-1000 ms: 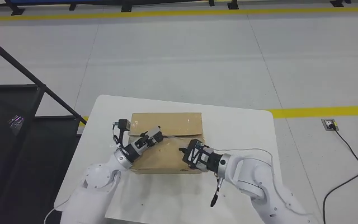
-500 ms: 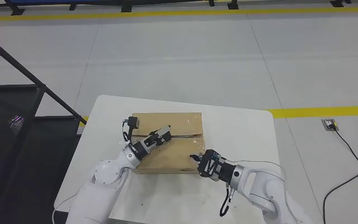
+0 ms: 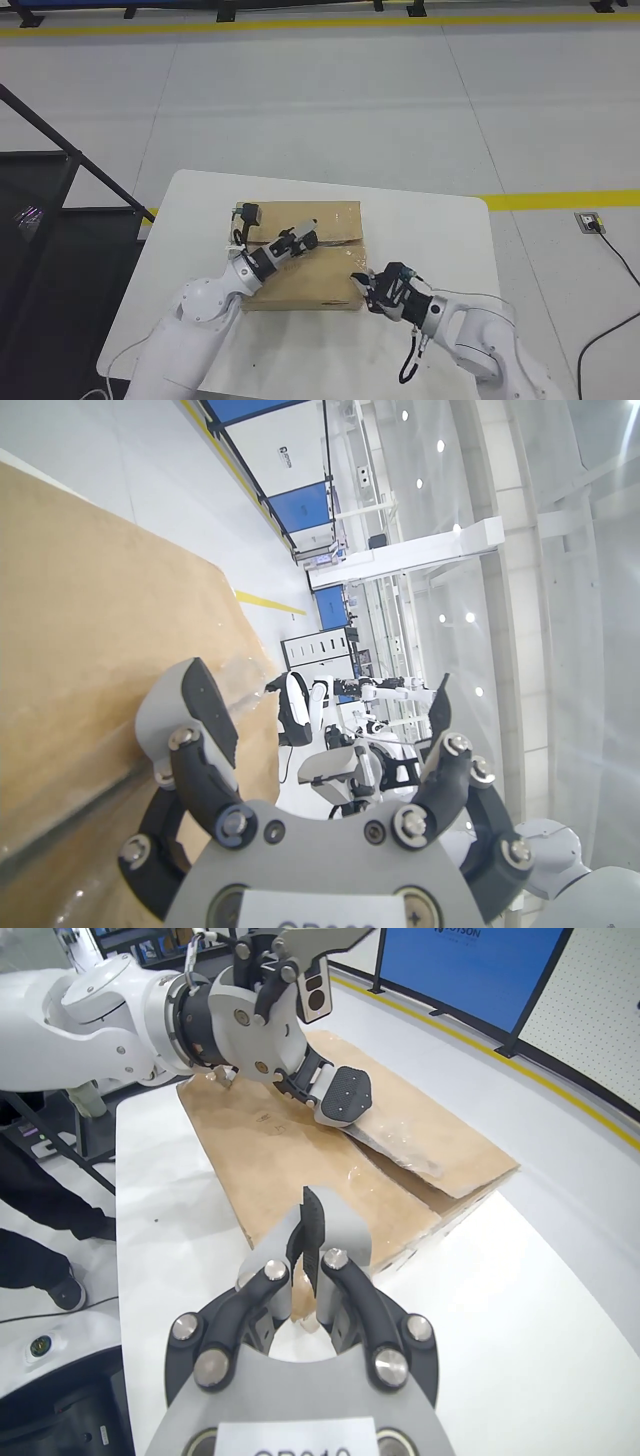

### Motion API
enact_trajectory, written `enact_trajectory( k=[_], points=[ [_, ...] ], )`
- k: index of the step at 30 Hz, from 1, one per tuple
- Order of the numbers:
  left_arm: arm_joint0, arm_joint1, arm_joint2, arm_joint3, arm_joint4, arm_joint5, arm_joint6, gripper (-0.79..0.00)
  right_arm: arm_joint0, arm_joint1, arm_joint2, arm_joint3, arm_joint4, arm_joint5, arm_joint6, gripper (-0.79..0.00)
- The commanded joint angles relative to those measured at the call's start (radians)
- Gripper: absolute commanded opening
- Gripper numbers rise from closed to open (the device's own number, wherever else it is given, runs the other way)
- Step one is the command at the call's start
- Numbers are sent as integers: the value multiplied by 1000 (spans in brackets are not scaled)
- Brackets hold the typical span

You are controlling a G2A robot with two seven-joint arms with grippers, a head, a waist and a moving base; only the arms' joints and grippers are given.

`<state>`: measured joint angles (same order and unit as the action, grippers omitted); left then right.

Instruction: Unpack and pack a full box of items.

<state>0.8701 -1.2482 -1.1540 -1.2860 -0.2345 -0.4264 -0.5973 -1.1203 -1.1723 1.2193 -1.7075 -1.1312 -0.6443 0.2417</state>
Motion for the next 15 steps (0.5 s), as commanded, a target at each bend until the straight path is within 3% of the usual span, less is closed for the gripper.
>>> enact_trajectory(
  k=[1, 6, 15],
  points=[
    [20, 6, -28, -26, 4, -23, 3, 0, 43, -4, -7, 53, 82, -15, 17, -785],
    [105, 34, -162, -143, -28, -63, -17, 0, 186, -22, -50, 189, 316, -31, 105, -785],
    [345, 80, -480, -326, -27, -142, 32, 0, 202, -24, -77, 187, 335, -63, 144, -785]
  ],
)
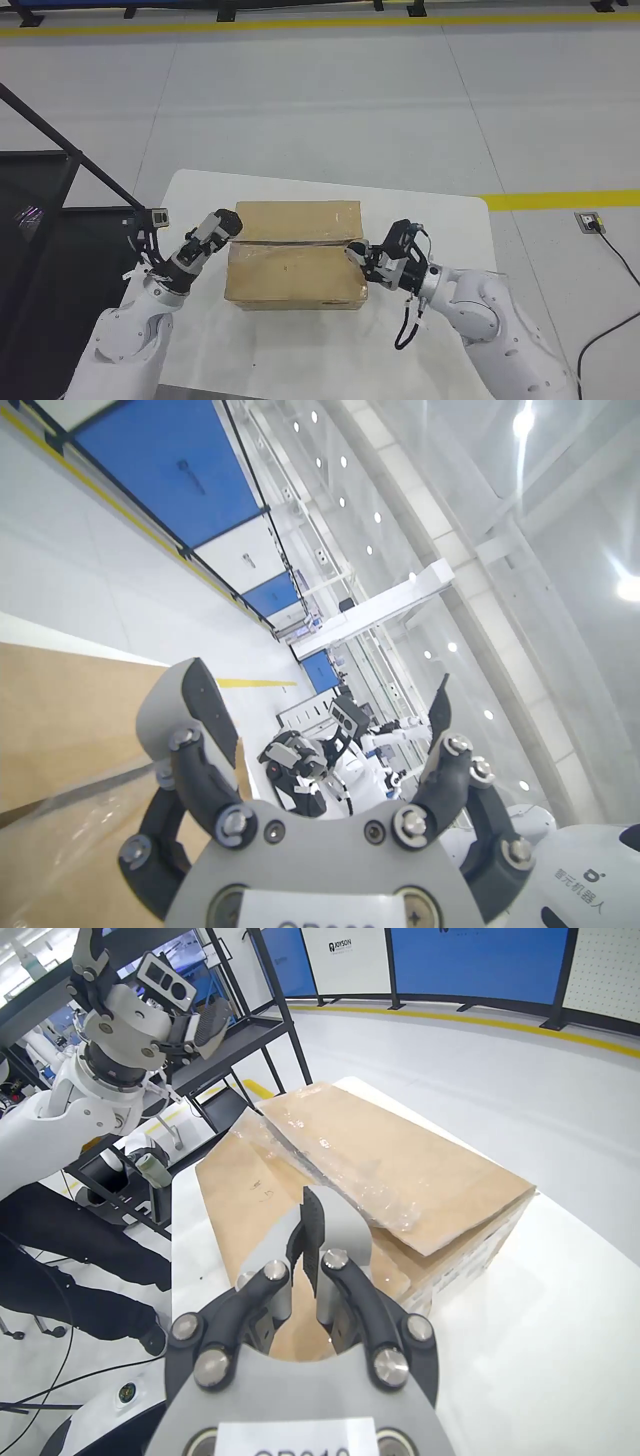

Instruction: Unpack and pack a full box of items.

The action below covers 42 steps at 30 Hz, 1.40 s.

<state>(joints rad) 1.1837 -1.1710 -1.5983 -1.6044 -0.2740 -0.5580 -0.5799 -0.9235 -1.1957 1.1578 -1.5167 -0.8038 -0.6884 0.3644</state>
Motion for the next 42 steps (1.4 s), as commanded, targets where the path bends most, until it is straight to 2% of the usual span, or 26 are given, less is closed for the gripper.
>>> enact_trajectory(
  k=[1, 7, 12, 17, 20, 22, 24, 33, 42],
  points=[
    [55, 5, -62, -13, 22, -22, 29, 0, 25, -5, -26, 13, 42, 8, 51, -785],
    [151, 12, -146, 0, 22, -67, 66, 0, 219, -44, -129, 115, 333, 239, 307, -785],
    [190, 14, -161, 29, 25, -95, 83, 0, 377, -78, -192, 243, 516, 400, 484, -785],
    [199, 16, -169, 66, -10, -107, 75, 0, 508, -110, -272, 367, 567, 514, 641, -785],
    [195, 18, -173, 81, -23, -113, 62, 0, 559, -128, -318, 419, 544, 596, 665, -785],
    [191, 19, -173, 89, -28, -113, 54, 0, 582, -141, -343, 456, 561, 612, 695, -785],
    [185, 20, -171, 98, -32, -113, 48, 0, 603, -152, -363, 488, 552, 656, 681, -785],
    [158, 22, -153, 138, -28, -103, 40, 0, 648, -196, -422, 573, 591, 625, 662, -785],
    [138, 22, -125, 178, -16, -97, 48, 0, 702, -267, -503, 688, 631, 590, 615, -785]
  ],
)
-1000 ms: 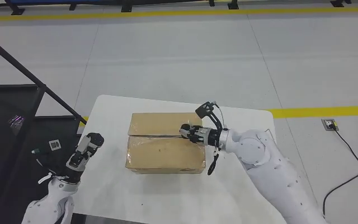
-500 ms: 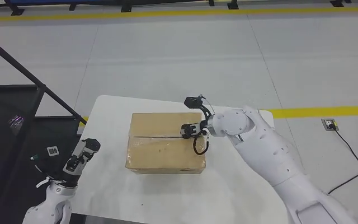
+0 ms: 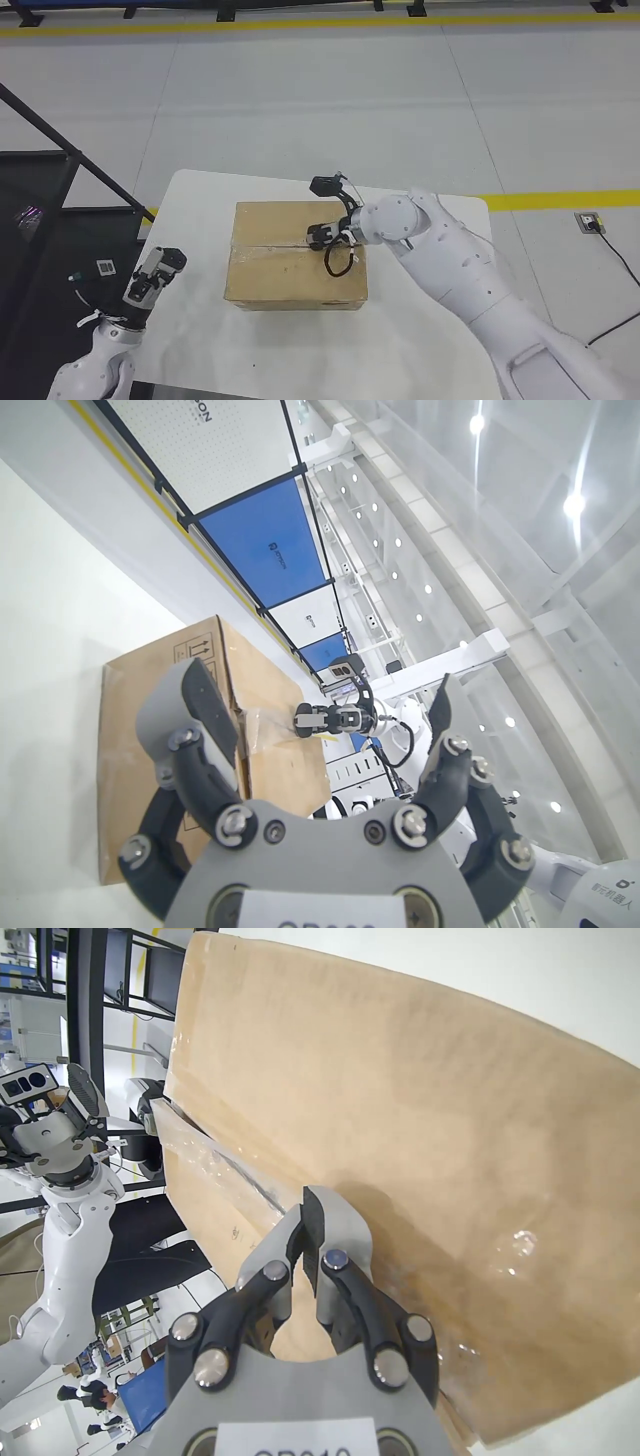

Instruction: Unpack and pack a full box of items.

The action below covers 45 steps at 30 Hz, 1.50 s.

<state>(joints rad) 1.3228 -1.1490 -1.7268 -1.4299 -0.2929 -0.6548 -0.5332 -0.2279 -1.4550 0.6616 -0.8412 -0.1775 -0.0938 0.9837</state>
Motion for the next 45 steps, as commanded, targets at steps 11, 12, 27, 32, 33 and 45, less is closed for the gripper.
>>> enact_trajectory(
  k=[11, 12, 27, 32, 33, 45],
  points=[
    [-38, -6, 80, 46, 29, 23, 2, 0, 65, -100, -78, 143, 57, -84, -48, -785],
    [-42, -7, 88, 48, 32, 22, 1, 0, 68, -109, -86, 154, 58, -88, -50, -785],
    [-64, -16, 176, 57, 58, 28, -1, 0, 112, -229, -132, 324, 116, -214, -100, -785],
    [-60, -17, 189, 52, 62, 29, 1, 0, 119, -263, -143, 380, 130, -261, -70, -785],
    [-60, -17, 192, 51, 63, 29, 0, 0, 121, -269, -145, 391, 132, -266, -64, -785],
    [-65, -15, 195, 50, 65, 34, 4, 0, 156, -295, -134, 489, 119, -347, -7, -785]
  ],
)
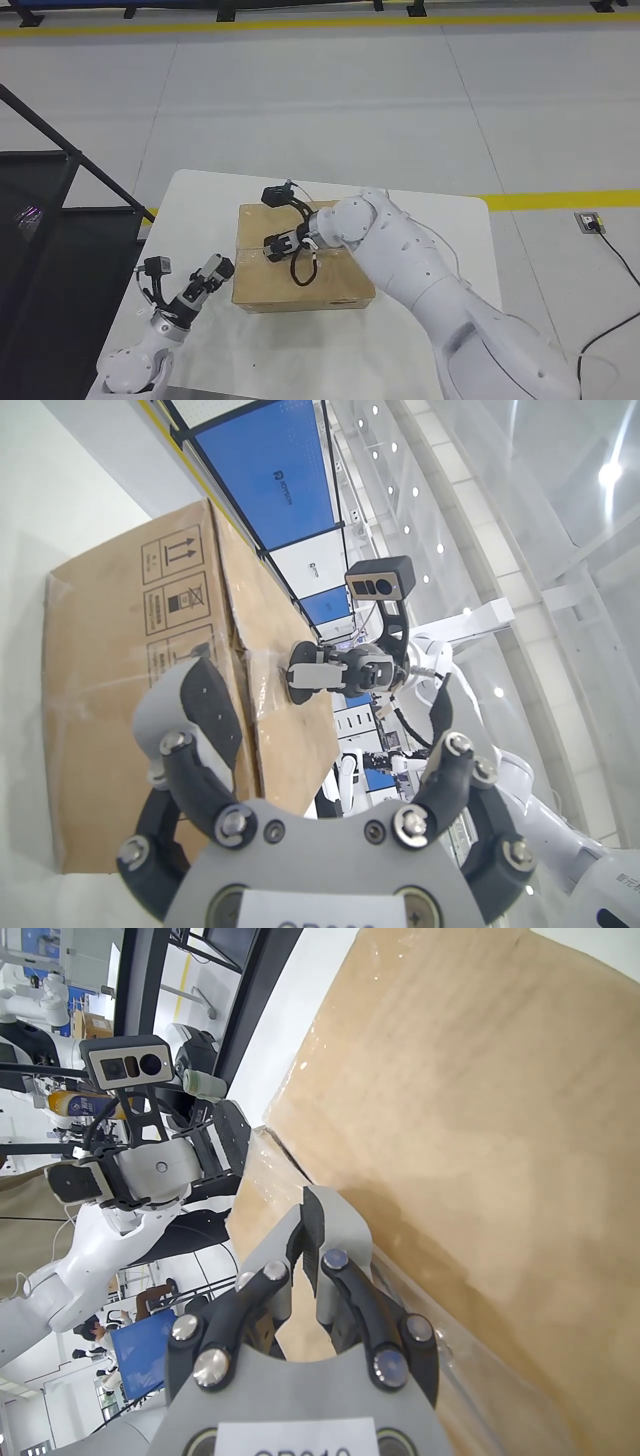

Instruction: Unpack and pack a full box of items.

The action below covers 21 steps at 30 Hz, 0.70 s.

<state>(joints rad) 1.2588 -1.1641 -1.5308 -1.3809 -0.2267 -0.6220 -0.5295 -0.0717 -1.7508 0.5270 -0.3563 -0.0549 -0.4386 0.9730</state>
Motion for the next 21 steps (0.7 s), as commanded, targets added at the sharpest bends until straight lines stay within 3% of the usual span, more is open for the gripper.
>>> enact_trajectory(
  k=[1, 11, 21],
  points=[
    [-3, 1, -2, 1, -4, 1, 0, 0, 1, 3, 3, 7, -8, -6, 10, -785],
    [-21, 2, 7, 4, -18, 8, -13, 0, -7, 44, 41, 22, -36, -29, 11, -785],
    [-27, 3, 13, 3, -17, 5, -15, 0, -42, 112, 99, -62, -67, -16, 0, -785]
  ],
)
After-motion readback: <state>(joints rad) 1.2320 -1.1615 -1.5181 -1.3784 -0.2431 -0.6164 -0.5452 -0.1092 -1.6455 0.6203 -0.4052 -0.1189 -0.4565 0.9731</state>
